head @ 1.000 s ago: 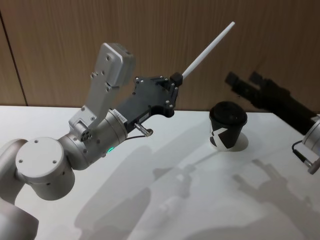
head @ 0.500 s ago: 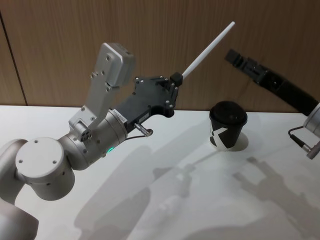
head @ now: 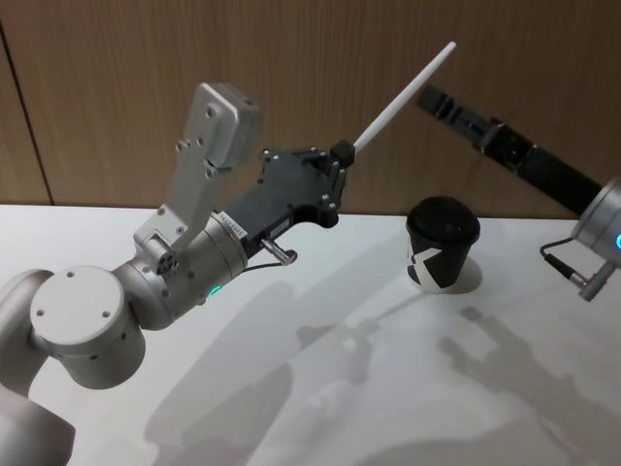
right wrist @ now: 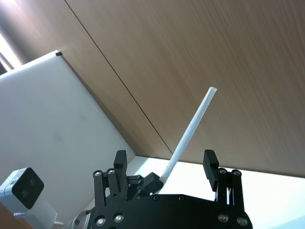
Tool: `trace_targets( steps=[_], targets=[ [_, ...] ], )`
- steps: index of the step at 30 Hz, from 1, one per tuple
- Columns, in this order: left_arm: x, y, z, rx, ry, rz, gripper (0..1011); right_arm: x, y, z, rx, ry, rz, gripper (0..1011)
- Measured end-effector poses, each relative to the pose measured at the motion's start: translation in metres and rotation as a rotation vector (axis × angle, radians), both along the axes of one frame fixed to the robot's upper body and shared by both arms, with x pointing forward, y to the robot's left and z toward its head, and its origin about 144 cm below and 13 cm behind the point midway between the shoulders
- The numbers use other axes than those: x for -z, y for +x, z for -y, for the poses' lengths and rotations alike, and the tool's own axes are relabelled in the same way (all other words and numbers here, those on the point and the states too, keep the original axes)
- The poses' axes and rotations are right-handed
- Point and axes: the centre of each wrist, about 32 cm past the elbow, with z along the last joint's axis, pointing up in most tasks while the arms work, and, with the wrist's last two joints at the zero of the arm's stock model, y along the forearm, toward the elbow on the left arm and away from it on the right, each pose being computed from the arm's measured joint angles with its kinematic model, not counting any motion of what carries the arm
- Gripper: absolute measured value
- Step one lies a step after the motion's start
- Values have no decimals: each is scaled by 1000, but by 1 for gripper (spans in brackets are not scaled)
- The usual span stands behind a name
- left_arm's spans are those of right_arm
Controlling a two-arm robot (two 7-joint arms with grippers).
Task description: Pick up the straw with one hand, pass it to the other hand, and insert it into the cup.
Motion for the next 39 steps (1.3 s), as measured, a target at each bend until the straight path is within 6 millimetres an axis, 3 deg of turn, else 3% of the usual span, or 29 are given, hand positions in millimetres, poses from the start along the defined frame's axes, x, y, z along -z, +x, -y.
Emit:
trace_targets(
  steps=[39],
  targets=[
    [0,0,0,0,0,0,0,2,46,-29,-38,5,-46,1001]
  ],
)
